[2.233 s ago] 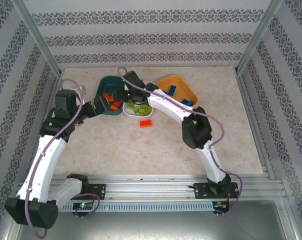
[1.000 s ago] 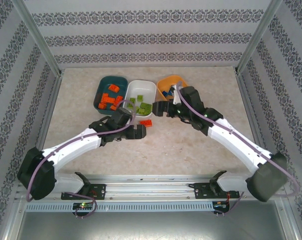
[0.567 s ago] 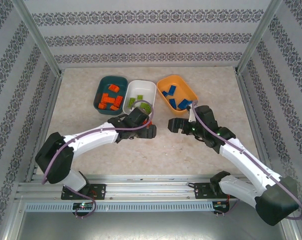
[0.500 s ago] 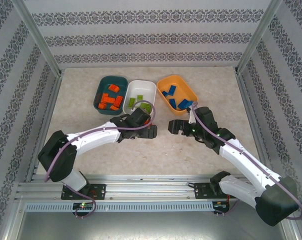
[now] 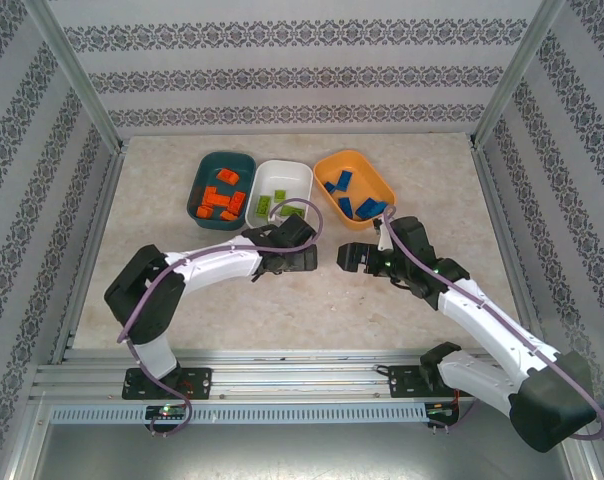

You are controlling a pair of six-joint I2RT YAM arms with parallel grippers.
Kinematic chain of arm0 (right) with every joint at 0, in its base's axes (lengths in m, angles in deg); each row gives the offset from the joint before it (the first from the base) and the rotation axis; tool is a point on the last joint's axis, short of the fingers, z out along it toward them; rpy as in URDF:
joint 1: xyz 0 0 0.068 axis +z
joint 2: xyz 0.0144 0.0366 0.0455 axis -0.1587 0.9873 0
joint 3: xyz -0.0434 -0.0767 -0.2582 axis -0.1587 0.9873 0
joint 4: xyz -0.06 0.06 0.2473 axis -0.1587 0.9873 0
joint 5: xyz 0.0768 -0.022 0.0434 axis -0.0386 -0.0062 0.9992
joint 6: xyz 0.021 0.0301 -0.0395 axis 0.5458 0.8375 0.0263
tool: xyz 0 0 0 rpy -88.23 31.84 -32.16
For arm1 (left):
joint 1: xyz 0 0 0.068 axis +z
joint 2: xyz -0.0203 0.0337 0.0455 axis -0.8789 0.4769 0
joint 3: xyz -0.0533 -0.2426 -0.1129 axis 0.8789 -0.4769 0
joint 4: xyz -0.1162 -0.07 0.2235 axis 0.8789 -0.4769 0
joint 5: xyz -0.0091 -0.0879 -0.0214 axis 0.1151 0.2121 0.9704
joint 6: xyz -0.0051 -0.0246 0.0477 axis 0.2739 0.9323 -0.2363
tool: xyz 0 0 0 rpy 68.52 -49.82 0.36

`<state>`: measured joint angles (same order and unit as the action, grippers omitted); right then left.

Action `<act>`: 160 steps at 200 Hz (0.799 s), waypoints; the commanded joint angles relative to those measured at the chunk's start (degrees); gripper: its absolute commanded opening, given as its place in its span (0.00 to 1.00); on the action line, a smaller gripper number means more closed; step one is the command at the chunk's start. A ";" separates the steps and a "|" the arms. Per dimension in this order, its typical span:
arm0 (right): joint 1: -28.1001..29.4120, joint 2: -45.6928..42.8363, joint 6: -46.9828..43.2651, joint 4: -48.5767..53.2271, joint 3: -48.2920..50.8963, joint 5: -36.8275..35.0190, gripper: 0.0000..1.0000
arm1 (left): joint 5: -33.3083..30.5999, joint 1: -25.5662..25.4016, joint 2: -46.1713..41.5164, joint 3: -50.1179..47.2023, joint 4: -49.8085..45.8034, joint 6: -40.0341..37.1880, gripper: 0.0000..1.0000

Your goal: Sort the legos into containers by color

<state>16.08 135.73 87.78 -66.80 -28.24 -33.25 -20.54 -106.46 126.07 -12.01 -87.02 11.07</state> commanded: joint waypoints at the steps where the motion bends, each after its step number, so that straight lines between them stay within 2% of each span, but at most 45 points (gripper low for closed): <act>1: -0.52 0.00 0.38 -1.08 0.85 1.05 0.98 | -1.19 -0.40 2.28 2.53 -3.15 5.11 1.00; 36: -0.51 -0.27 0.72 -1.00 0.93 1.23 0.98 | 0.87 -0.40 6.60 5.70 -5.42 5.26 1.00; 112: -1.08 -1.96 -0.11 1.04 1.48 0.94 0.98 | -0.18 -0.41 6.17 2.19 2.29 3.33 1.00; 160: -1.30 -1.55 -0.08 0.84 1.44 1.32 0.98 | -3.12 -0.31 6.96 1.04 5.09 1.60 1.00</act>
<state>15.33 134.53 87.80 -66.47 -27.34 -33.01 -21.06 -106.46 132.54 -10.05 -85.27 14.46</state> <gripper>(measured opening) 0.979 0.999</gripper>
